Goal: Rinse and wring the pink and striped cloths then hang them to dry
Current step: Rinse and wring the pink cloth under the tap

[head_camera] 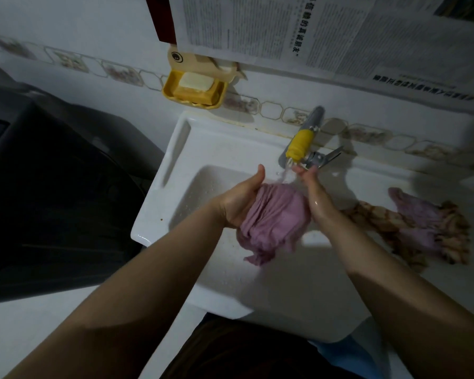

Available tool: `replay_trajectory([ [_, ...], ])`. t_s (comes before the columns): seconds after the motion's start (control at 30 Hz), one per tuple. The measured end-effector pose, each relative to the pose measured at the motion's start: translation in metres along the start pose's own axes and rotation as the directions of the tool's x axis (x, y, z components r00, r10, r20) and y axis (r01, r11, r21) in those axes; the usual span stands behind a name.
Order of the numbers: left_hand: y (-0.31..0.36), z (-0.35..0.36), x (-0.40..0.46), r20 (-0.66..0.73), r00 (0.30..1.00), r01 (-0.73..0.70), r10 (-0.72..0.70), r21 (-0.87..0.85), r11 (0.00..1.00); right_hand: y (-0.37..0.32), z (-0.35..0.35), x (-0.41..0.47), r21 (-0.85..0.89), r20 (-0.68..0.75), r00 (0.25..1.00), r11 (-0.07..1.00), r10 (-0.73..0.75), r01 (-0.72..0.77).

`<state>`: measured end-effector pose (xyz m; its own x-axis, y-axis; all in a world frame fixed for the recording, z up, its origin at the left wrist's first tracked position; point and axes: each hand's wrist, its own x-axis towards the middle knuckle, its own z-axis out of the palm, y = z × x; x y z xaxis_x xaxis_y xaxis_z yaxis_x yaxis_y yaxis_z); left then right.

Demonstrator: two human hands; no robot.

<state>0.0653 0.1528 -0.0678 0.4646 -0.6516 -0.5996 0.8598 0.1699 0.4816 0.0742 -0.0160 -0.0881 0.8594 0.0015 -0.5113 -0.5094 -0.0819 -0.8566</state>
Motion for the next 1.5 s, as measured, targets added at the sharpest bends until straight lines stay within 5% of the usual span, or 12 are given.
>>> replay_trajectory([
  [0.2,0.017,-0.01,-0.002,-0.029,0.992,0.127,-0.124,0.27,0.954,-0.008,0.005,-0.001,-0.133,0.33,0.889,0.948,0.317,-0.288],
  [0.33,0.024,-0.017,-0.007,-0.041,0.978,0.197,-0.206,0.527,0.827,-0.003,-0.003,-0.007,-0.328,0.392,0.84,0.91,0.375,-0.253],
  [0.43,0.03,-0.029,-0.008,0.002,0.969,0.191,-0.248,0.632,0.751,-0.016,-0.014,-0.016,-0.304,0.465,0.794,0.913,0.393,-0.273],
  [0.67,-0.003,-0.04,-0.002,-0.048,0.975,0.189,-0.216,0.69,0.698,-0.047,-0.012,-0.028,-0.117,0.378,0.91,0.984,0.169,-0.134],
  [0.77,-0.023,-0.053,-0.001,-0.067,0.994,0.105,-0.084,0.769,0.63,-0.052,-0.012,-0.024,0.035,0.23,0.97,0.995,0.078,-0.089],
  [0.93,-0.053,-0.067,-0.007,-0.169,0.933,-0.18,0.317,0.543,0.82,-0.045,-0.029,-0.014,-0.264,0.007,1.0,0.964,-0.025,0.026],
  [1.03,-0.049,-0.052,-0.003,-0.282,0.886,-0.309,0.368,0.231,0.923,-0.033,-0.022,-0.009,-0.069,0.006,0.997,0.995,-0.071,0.071],
  [1.2,-0.037,-0.03,0.02,-0.61,0.729,-0.409,0.312,-0.022,0.912,-0.02,-0.002,-0.012,0.166,0.094,0.995,0.985,0.031,-0.046],
  [1.3,-0.029,-0.016,0.032,-0.752,0.628,-0.387,0.2,-0.078,0.919,-0.012,0.019,-0.02,-0.066,0.088,0.996,0.998,-0.003,0.009],
  [1.37,-0.023,-0.001,0.036,-0.709,0.69,-0.312,0.147,-0.108,0.944,-0.004,0.038,-0.026,-0.342,0.059,0.993,0.932,-0.107,0.121],
  [1.43,-0.02,0.021,0.038,-0.642,0.752,-0.278,0.151,-0.102,0.955,-0.007,0.048,-0.025,-0.502,-0.057,0.991,0.861,-0.125,0.079],
  [1.5,-0.02,0.036,0.041,-0.674,0.716,-0.265,0.18,-0.024,0.964,-0.017,0.045,-0.013,-0.528,-0.195,0.974,0.849,-0.119,-0.002],
])
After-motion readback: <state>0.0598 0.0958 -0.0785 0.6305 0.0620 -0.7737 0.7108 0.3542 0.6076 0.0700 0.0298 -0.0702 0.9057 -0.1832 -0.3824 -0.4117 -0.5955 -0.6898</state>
